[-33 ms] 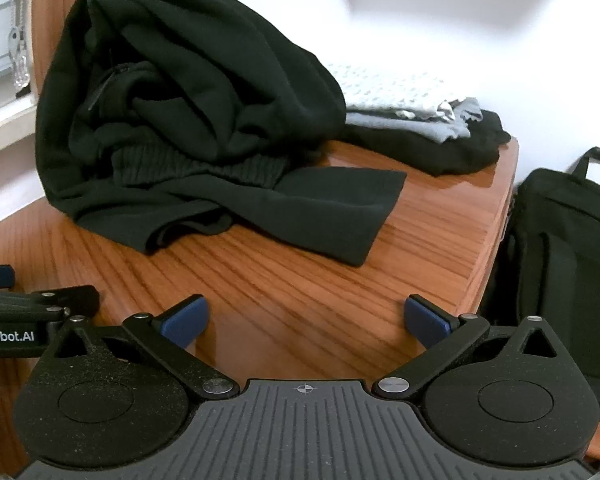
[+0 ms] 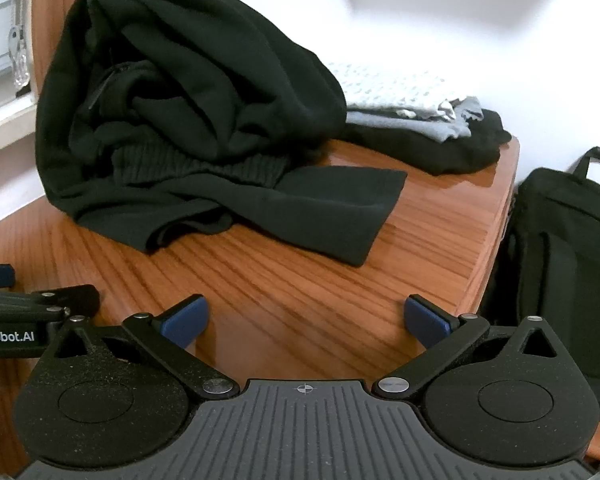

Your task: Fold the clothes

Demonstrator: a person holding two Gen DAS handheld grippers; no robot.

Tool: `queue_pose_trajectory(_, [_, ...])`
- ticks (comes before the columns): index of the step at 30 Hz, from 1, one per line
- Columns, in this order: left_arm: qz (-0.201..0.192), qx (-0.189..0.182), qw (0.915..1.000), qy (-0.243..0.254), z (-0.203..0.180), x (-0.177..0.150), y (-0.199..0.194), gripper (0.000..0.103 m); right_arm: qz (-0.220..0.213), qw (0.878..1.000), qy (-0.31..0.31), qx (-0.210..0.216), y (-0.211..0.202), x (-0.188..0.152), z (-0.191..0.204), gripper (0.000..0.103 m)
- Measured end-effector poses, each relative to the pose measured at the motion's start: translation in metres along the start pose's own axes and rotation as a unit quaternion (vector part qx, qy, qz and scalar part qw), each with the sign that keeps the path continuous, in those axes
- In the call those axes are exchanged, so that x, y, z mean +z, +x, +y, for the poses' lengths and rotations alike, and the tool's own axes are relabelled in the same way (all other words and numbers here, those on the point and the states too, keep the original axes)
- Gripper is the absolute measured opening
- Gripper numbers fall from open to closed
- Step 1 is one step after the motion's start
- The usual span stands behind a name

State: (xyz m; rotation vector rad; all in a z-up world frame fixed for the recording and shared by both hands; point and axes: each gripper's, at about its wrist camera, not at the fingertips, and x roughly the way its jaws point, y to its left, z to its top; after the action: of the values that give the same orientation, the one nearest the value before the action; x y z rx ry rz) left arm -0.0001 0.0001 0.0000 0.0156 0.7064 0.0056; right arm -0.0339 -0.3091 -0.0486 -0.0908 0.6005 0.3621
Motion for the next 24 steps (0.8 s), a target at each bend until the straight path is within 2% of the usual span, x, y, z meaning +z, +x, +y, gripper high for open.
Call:
queue_pose_trajectory(14, [0.0,0.0,1.0,0.0,0.0012,0.0,-0.0003,0.103,0.021,1.0,-0.002,0.007,-0.0014,0.0033,0.0003,0.103])
queue_pose_trajectory(24, [0.0,0.0,1.0,0.0,0.0007,0.0006,-0.0002,0.103,0.018,1.0,0.0,0.002,-0.0019,0.0023,0.002,0.103])
